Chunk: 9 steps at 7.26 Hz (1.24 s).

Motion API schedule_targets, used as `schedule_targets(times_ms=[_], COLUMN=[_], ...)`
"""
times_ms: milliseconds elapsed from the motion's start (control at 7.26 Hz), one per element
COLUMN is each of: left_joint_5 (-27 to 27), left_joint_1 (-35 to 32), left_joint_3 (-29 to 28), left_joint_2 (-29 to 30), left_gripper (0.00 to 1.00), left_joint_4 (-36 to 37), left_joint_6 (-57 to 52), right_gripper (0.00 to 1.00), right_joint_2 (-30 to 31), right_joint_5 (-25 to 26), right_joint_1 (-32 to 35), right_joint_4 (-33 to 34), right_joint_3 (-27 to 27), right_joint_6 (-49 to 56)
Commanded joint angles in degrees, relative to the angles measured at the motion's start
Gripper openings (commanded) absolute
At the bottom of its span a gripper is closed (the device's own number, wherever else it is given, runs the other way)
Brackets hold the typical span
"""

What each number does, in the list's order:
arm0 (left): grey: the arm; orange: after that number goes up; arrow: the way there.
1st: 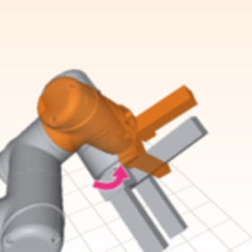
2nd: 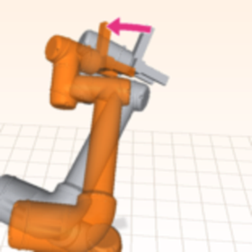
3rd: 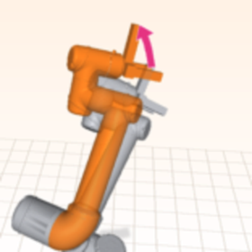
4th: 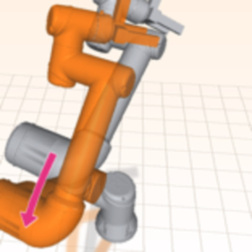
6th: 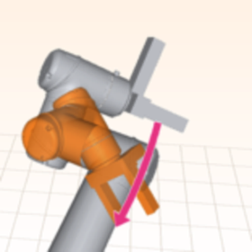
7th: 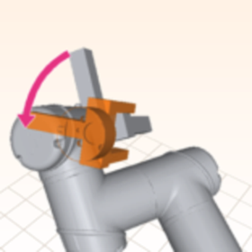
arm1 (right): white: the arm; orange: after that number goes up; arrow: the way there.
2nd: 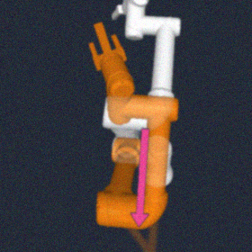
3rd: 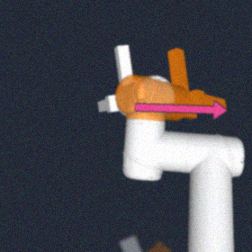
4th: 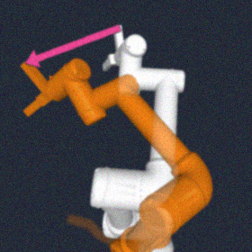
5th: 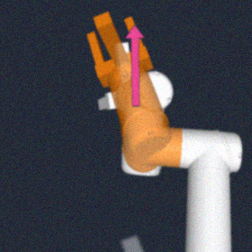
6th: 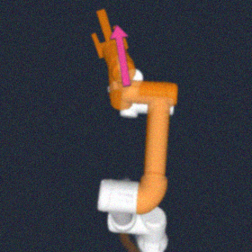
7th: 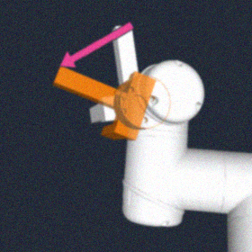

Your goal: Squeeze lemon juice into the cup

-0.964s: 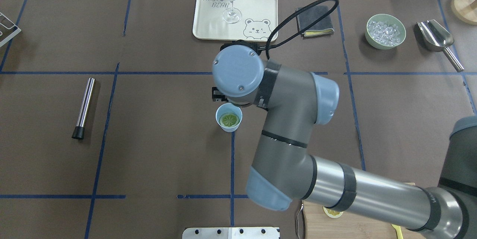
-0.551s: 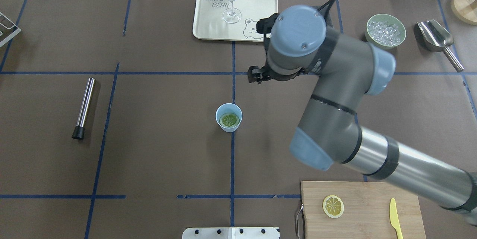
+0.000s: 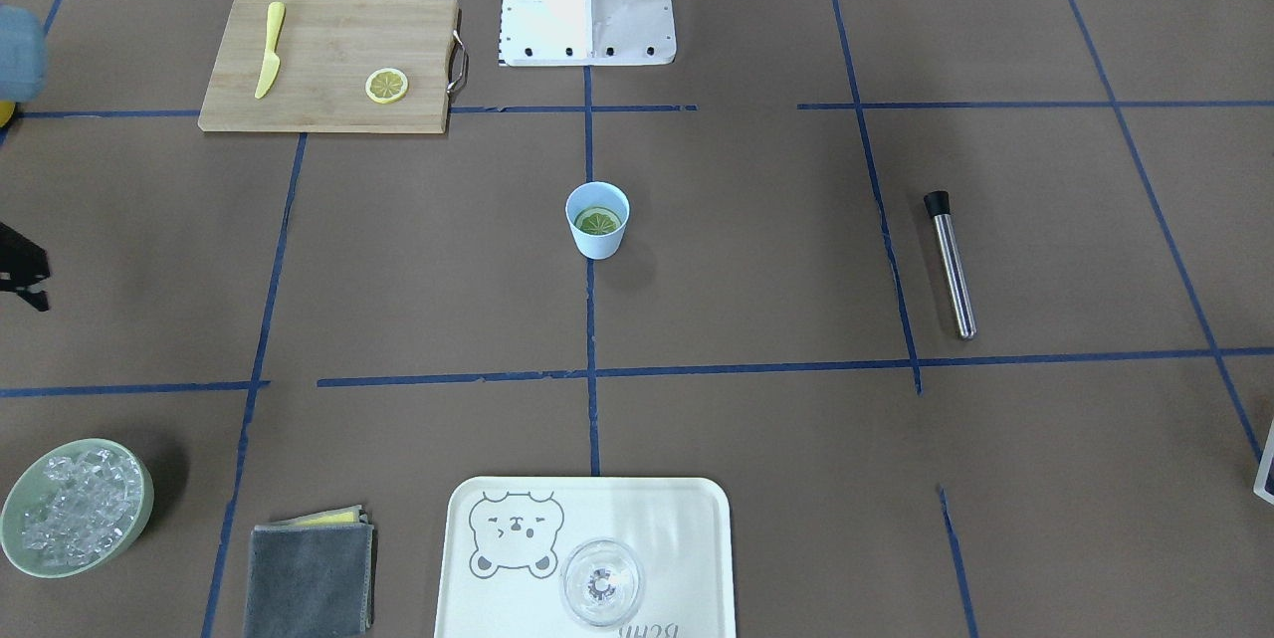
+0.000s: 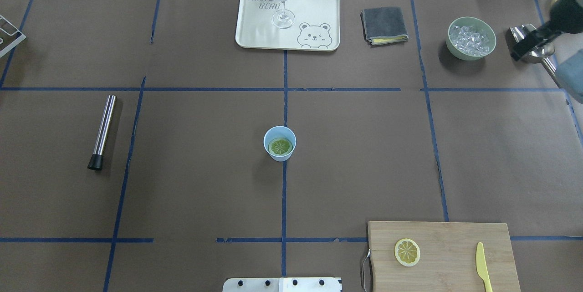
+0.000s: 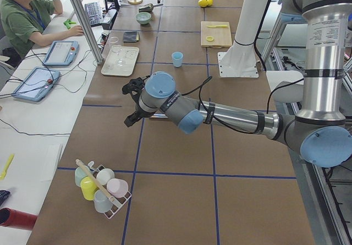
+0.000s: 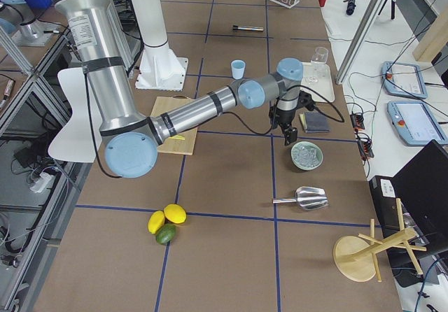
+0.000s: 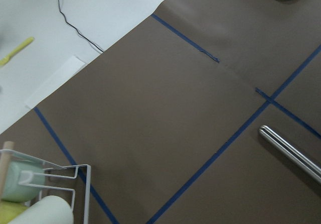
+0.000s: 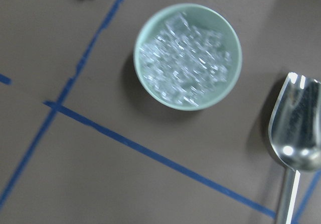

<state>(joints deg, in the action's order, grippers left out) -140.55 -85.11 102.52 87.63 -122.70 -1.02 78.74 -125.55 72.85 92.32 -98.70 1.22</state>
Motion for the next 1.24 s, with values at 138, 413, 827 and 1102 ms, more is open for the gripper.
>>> schedule_targets(times_ms=[138,413,827,1102], left_joint_5=[7.4,17.0,27.3,30.3], left_joint_1=[8.8,19.4,30.3,33.2], left_joint_3=[2.1,2.3,1.3,-2.2], left_joint_2=[-0.8,-1.0,-0.7,1.7], left_gripper=[1.0,0.88,0.59,0.59], left_joint_4=[-2.9,-9.6,-10.5,-10.4], left_joint_6=[21.2,40.0,55.0,55.6], right_gripper=[1.0,1.0,1.0,1.0], right_joint_2=[14.2,15.7,16.1,16.2], right_joint_5=[-5.3,-5.6,-5.6,-5.6], right_joint_1=[12.3,15.7,15.7,15.7], right_joint_4=[-9.8,-9.5,-9.9,-10.0], right_joint_3=[3.3,2.8,2.9,2.9], right_joint_6=[3.7,4.1,4.1,4.1])
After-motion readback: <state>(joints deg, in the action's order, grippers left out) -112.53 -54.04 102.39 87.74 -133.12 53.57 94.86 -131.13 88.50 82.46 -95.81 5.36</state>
